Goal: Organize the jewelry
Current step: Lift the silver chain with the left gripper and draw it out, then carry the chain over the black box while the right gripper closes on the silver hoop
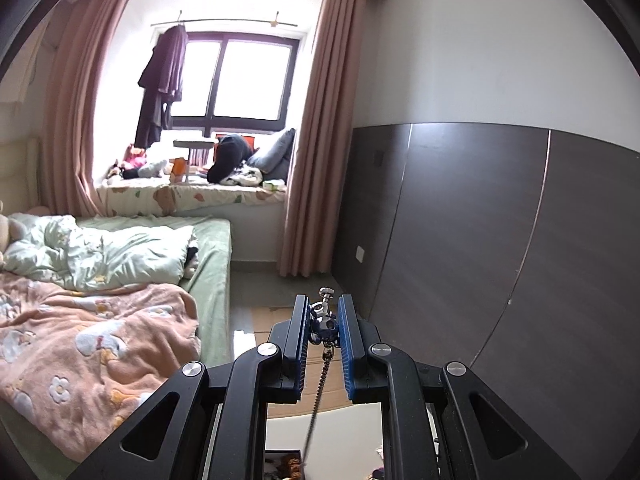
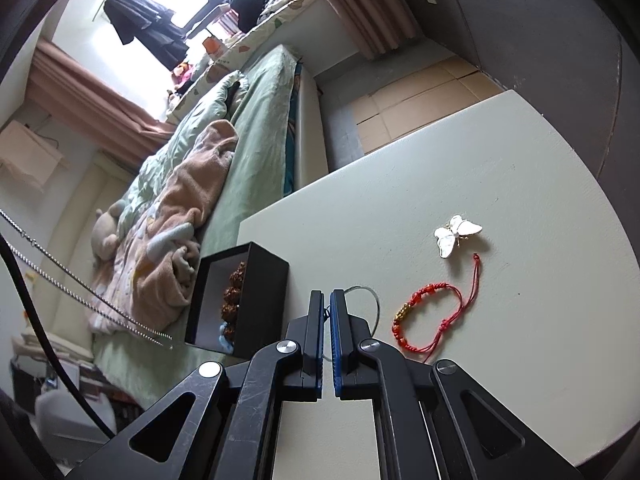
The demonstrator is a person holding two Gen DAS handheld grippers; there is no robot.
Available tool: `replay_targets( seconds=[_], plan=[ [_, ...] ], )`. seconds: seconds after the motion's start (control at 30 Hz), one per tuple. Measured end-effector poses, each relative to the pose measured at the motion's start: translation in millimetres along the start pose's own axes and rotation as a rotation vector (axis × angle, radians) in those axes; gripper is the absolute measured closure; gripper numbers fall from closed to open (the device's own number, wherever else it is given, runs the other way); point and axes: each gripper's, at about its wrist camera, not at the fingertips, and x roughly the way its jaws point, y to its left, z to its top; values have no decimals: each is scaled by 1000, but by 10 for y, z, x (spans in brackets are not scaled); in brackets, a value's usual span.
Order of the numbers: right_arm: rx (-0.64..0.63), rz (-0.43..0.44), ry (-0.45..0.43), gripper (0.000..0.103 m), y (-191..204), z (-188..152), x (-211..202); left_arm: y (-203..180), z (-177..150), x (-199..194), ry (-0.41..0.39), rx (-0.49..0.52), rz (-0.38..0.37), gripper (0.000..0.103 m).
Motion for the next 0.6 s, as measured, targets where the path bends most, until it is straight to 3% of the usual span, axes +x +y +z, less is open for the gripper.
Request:
replay_targets(
  seconds=[0.33,0.5,0.6],
  plan=[
    [-18,-4,5,98,5,-7,-13,178,-167,175,29,-43,15,88],
    [-29,-29,97,97,37,-34,225,242,-297,288,49,-59,17,88],
    [-7,-24,148,92,9,-23,416,306,-431,396,79,-83,12,88]
  ],
)
